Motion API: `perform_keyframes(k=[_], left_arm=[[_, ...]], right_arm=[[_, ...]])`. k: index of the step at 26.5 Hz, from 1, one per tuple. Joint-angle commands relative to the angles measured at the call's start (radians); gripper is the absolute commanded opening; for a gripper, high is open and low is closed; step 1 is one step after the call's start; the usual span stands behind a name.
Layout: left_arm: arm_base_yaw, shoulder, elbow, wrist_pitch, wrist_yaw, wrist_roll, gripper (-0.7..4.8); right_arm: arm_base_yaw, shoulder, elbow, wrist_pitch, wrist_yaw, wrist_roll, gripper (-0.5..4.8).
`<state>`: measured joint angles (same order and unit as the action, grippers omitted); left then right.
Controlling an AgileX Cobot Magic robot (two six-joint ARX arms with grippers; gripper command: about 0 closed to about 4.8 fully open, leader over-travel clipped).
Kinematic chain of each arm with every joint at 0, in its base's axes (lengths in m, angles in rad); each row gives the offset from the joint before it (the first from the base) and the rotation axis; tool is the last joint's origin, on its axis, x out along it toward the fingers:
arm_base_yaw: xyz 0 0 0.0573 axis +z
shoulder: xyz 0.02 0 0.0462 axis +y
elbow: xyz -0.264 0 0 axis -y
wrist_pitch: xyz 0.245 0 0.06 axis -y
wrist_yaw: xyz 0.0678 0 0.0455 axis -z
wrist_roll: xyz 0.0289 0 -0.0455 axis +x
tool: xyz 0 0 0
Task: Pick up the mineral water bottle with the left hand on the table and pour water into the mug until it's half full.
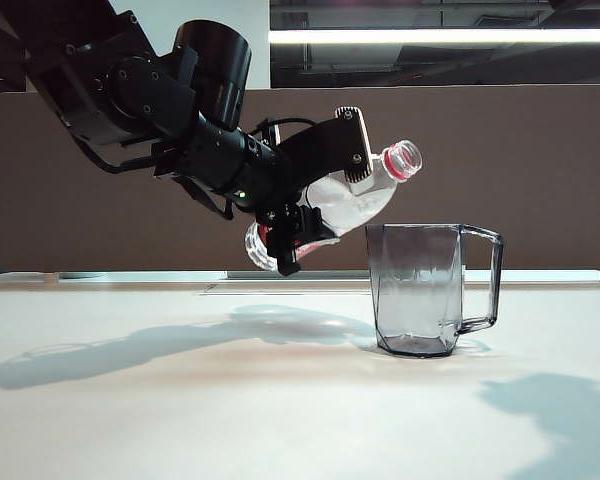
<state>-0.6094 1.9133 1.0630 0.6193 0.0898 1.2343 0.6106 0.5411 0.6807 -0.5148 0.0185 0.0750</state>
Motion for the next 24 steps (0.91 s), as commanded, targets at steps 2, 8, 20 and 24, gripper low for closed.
perform_keyframes(k=[2, 8, 20, 24], left_arm=[[-0.001, -0.004, 0.009, 0.078, 0.004, 0.063, 2.18], [-0.001, 0.025, 0.009, 0.079, 0.004, 0.081, 2.18], [0.005, 0.034, 0.009, 0.145, 0.004, 0.192, 2.18], [0.005, 0.034, 0.009, 0.150, 0.004, 0.212, 2.18]], right_arm=[[0.000, -0.003, 0.008, 0.015, -0.003, -0.001, -0.02], [-0.001, -0.003, 0.008, 0.015, -0.003, -0.001, -0.02], [-0.001, -0.003, 0.008, 0.015, -0.003, -0.001, -0.02], [-0.001, -0.003, 0.008, 0.015, -0.003, -0.001, -0.01]])
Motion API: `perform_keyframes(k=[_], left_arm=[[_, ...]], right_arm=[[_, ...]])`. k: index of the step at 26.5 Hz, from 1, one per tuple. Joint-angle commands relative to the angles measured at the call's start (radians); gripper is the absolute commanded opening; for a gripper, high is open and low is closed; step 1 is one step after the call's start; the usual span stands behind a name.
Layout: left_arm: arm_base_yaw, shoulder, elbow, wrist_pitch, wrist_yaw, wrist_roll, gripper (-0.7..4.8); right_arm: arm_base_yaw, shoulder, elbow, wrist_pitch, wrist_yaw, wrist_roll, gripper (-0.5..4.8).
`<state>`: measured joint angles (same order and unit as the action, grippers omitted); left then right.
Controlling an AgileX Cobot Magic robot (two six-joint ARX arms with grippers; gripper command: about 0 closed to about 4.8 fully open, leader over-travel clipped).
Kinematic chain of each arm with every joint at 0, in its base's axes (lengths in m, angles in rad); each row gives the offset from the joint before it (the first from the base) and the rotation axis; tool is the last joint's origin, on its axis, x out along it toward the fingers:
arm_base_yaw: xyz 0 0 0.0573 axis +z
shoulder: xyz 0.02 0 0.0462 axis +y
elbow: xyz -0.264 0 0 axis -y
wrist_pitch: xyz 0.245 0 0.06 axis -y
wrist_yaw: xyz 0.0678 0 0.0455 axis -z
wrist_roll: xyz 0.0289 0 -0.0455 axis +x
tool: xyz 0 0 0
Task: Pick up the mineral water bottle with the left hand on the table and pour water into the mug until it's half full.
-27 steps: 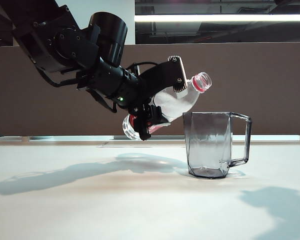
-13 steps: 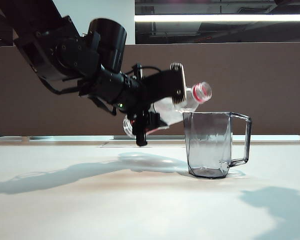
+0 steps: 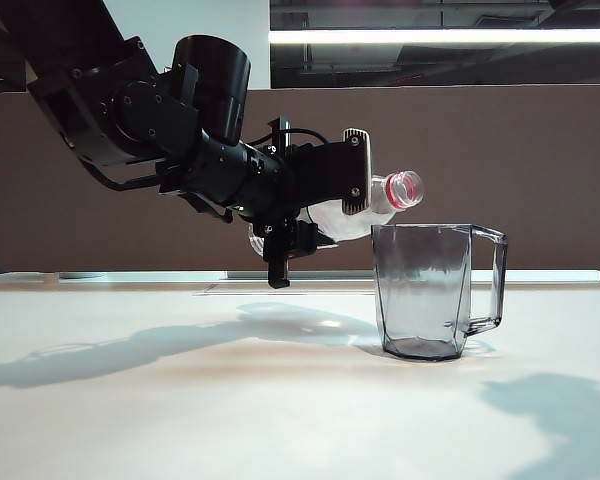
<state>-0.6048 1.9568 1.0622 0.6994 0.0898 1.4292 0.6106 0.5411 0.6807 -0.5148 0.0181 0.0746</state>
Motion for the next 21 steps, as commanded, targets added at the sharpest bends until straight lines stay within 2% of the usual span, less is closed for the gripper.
perform_keyframes(k=[1, 21], left_arm=[[0.001, -0.010, 0.010, 0.072, 0.004, 0.023, 2.18], [0.000, -0.030, 0.009, 0.111, 0.004, 0.090, 2.18]], right_arm=[[-0.001, -0.003, 0.008, 0.015, -0.003, 0.000, -0.01], [0.000, -0.003, 0.008, 0.014, -0.003, 0.000, -0.02]])
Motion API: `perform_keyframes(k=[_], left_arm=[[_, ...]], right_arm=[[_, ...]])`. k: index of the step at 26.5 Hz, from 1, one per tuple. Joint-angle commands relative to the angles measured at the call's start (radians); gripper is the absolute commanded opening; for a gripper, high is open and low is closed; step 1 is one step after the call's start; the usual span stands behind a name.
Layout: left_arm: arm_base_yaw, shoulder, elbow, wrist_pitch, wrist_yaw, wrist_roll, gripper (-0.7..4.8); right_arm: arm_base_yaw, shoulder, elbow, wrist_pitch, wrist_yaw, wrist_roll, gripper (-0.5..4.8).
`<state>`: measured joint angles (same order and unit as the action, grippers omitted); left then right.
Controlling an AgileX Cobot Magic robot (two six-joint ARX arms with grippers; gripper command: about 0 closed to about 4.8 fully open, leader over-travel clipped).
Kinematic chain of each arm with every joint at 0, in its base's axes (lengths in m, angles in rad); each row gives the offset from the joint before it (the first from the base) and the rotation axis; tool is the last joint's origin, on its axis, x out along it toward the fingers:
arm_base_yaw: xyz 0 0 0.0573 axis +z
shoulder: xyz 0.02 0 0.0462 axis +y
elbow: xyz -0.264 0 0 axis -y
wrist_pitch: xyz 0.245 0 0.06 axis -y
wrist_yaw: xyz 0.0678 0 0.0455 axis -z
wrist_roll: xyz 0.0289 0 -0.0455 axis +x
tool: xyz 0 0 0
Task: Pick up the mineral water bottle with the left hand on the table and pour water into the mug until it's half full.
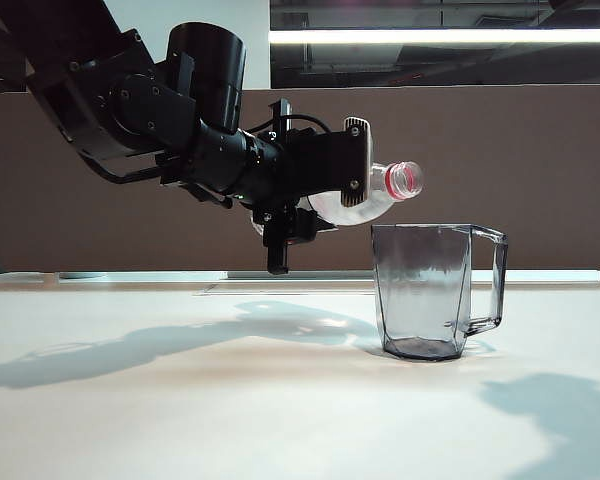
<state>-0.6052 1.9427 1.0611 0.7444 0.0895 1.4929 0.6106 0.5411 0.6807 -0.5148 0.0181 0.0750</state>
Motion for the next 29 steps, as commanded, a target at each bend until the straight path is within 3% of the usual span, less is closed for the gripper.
perform_keyframes(k=[1, 7, 29], left_arm=[[0.000, -0.016, 0.010, 0.066, 0.004, 0.026, 2.18], [0.000, -0.016, 0.010, 0.066, 0.004, 0.070, 2.18], [0.000, -0.016, 0.010, 0.074, 0.004, 0.105, 2.18]], right_arm=[[0.000, -0.003, 0.008, 0.014, -0.003, -0.001, -0.02], [-0.001, -0.003, 0.008, 0.012, -0.003, -0.001, -0.02], [-0.001, -0.003, 0.008, 0.010, -0.021, -0.001, -0.02]])
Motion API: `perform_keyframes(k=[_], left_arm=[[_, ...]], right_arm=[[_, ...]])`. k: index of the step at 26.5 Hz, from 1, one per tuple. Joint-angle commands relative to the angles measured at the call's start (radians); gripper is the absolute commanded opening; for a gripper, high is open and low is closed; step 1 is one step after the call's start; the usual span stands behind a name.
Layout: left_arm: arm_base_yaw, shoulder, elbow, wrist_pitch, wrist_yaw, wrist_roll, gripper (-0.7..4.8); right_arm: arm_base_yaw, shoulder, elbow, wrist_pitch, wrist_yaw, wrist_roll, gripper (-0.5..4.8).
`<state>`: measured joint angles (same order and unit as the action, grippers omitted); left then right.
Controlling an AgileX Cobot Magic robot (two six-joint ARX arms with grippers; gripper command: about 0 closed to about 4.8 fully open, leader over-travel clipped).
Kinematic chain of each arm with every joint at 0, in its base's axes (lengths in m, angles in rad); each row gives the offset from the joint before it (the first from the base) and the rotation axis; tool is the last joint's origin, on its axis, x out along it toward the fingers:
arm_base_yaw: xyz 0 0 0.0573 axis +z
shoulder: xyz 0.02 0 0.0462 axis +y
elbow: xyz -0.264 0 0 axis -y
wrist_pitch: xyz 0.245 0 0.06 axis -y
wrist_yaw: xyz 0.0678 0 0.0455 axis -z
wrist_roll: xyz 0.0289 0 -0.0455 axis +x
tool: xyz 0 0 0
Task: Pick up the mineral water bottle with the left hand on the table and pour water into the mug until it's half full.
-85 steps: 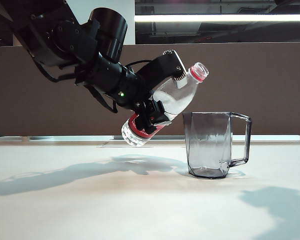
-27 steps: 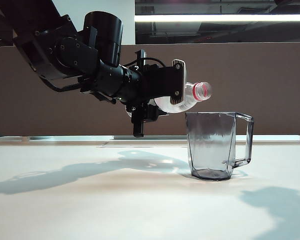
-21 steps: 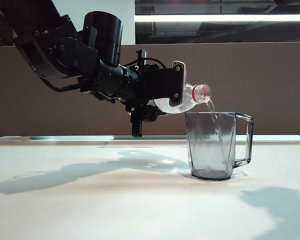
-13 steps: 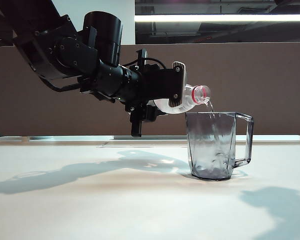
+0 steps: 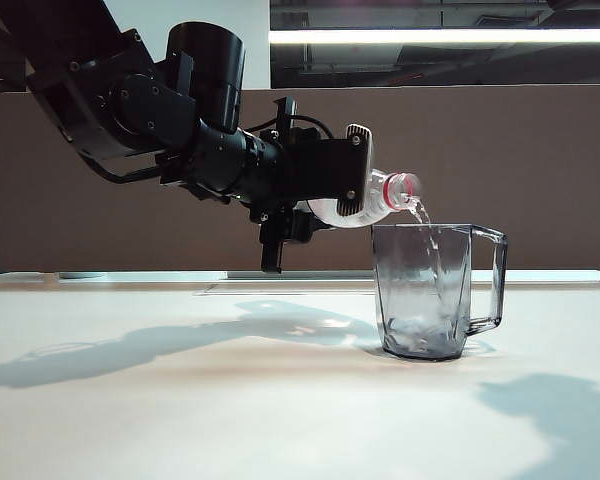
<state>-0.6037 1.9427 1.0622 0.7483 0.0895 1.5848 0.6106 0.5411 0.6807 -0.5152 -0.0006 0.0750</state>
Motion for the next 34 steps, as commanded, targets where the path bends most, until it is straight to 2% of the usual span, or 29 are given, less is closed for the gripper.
perform_keyframes(k=[1, 34], left_arm=[[-0.001, -0.016, 0.009, 0.070, 0.004, 0.013, 2.18], [-0.001, -0.016, 0.009, 0.084, 0.004, 0.042, 2.18]], right_arm=[[-0.001, -0.003, 0.008, 0.010, -0.002, -0.001, -0.01], [-0.001, -0.003, 0.008, 0.010, -0.002, -0.001, -0.02]])
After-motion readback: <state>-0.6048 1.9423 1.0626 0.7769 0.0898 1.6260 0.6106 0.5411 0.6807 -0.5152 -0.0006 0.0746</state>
